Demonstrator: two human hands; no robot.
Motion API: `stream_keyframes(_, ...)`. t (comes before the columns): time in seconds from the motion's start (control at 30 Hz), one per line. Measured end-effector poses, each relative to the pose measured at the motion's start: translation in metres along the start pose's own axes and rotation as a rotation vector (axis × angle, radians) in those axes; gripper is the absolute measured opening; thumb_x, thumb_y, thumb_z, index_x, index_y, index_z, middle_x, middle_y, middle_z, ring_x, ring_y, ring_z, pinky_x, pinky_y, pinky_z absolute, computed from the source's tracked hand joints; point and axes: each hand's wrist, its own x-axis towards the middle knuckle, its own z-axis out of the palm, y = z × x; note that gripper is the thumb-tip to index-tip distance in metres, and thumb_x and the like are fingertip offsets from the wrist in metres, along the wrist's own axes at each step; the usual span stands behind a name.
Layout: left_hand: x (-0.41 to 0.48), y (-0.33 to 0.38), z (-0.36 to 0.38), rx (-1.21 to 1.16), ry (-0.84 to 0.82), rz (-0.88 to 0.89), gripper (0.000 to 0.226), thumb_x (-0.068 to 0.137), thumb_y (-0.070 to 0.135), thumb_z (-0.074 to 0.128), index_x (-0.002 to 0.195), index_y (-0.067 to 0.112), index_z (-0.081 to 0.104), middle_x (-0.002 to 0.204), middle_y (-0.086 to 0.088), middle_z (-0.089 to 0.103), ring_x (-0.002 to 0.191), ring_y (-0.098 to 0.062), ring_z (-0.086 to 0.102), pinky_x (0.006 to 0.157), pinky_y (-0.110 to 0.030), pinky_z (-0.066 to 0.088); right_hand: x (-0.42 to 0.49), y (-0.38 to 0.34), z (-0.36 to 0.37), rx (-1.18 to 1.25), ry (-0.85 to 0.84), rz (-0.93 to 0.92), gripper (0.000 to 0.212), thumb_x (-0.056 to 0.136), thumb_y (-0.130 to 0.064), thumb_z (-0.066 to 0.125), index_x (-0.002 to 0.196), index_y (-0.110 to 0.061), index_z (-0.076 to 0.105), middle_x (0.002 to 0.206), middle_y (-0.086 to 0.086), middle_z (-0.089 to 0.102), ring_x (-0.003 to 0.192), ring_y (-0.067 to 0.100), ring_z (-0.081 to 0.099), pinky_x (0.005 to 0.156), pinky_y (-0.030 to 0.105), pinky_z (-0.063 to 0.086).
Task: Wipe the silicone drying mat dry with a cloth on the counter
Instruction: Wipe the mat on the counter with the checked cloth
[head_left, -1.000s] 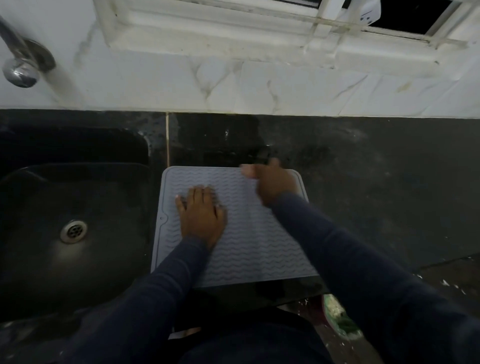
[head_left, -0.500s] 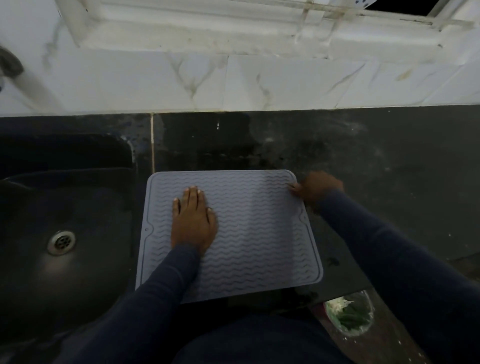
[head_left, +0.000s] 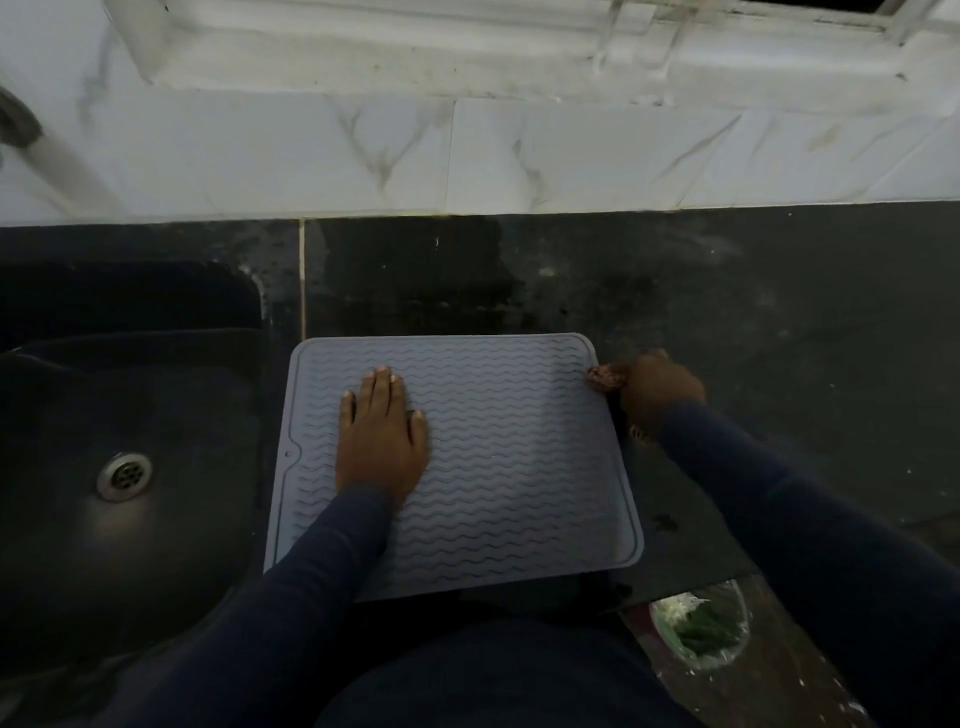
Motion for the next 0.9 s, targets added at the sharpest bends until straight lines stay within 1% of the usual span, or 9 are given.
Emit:
stream_keyframes(0.07,0.002,0.001,-0.001,-0.002,-0.001,0.007,0.06,0.1,0.038,0.024,0.151,0.006,0.019,0.16,-0.012,0.016,0.148,-0.023,0.01,0.121,-0.044,0.002,0.002,-0.016,-0.017,0.12,-0.05,0.015,0.049,0.089,-0.057,0.054,0.096,-0.012,0.073,0.082,0.009,0.069,0.075,0.028,0.069,0.067,0.034,0.053)
stream_keyframes(0.13,0.001,0.0,0.0,-0.014,-0.023,0.007,0.06,0.101,0.037,0.025,0.151,0.006,0.019,0.16,-0.012,0.015,0.148,-0.023,0.009,0.12,-0.044,0.002,-0.011,-0.053,-0.017,0.334,-0.028,-0.096,0.056,0.088,-0.065,0.05,0.088,-0.014,0.072,0.071,0.005,0.068,0.066,0.027,0.069,0.059,0.035,0.056)
stream_keyframes(0.23,0.002,0.0,0.0,0.001,-0.018,0.008,0.061,0.1,0.04,0.021,0.151,0.007,0.021,0.159,-0.012,0.017,0.148,-0.023,0.01,0.12,-0.045,0.003,-0.054,-0.133,0.015,0.207,0.052,-0.44,0.042,0.095,-0.06,0.04,0.109,-0.032,0.067,0.098,0.0,0.067,0.089,0.021,0.065,0.077,0.036,0.054)
stream_keyframes(0.3,0.003,0.0,-0.001,0.016,-0.02,0.008,0.064,0.098,0.041,0.014,0.151,0.007,0.024,0.159,-0.012,0.019,0.148,-0.023,0.012,0.12,-0.044,0.003,-0.072,-0.165,0.038,0.147,0.056,-0.508,0.033,0.096,-0.048,0.045,0.121,-0.034,0.062,0.116,0.004,0.057,0.101,0.025,0.06,0.086,0.039,0.05)
stream_keyframes(0.47,0.0,-0.004,0.0,-0.019,-0.034,0.023,0.066,0.096,0.042,0.014,0.151,0.007,0.021,0.16,-0.011,0.017,0.148,-0.023,0.01,0.12,-0.041,-0.001,-0.044,-0.073,0.023,0.193,0.025,-0.265,0.043,0.084,-0.07,0.05,0.101,-0.036,0.069,0.095,-0.006,0.064,0.083,0.018,0.062,0.074,0.032,0.05)
stream_keyframes(0.6,0.001,-0.005,0.003,-0.016,-0.018,0.02,0.066,0.096,0.042,0.014,0.151,0.006,0.021,0.159,-0.013,0.018,0.148,-0.024,0.011,0.12,-0.043,0.0,-0.017,-0.007,-0.006,0.092,0.029,0.07,0.049,0.081,-0.063,0.061,0.091,-0.016,0.073,0.082,0.006,0.069,0.072,0.027,0.068,0.067,0.036,0.058)
stream_keyframes(0.73,0.003,-0.004,0.002,-0.021,-0.002,0.022,0.067,0.095,0.042,0.014,0.15,0.005,0.023,0.159,-0.013,0.02,0.147,-0.025,0.013,0.12,-0.044,0.002,-0.039,-0.084,-0.007,0.412,0.043,-0.144,0.051,0.087,-0.063,0.057,0.077,-0.015,0.069,0.067,0.005,0.067,0.049,0.024,0.066,0.041,0.031,0.052)
stream_keyframes(0.83,0.002,-0.003,0.001,-0.014,-0.026,0.026,0.067,0.095,0.042,0.012,0.15,0.006,0.023,0.159,-0.013,0.019,0.148,-0.025,0.011,0.12,-0.044,0.002,-0.064,-0.162,0.024,0.26,0.106,-0.435,0.042,0.091,-0.061,0.047,0.094,-0.026,0.07,0.088,-0.001,0.065,0.078,0.02,0.064,0.071,0.036,0.054)
stream_keyframes(0.9,0.001,-0.003,0.0,-0.01,-0.021,0.03,0.067,0.095,0.043,0.011,0.15,0.006,0.023,0.159,-0.012,0.019,0.148,-0.024,0.011,0.12,-0.044,0.002,-0.064,-0.175,0.042,0.161,0.117,-0.453,0.031,0.093,-0.054,0.047,0.112,-0.035,0.064,0.108,0.0,0.059,0.094,0.023,0.06,0.081,0.037,0.05)
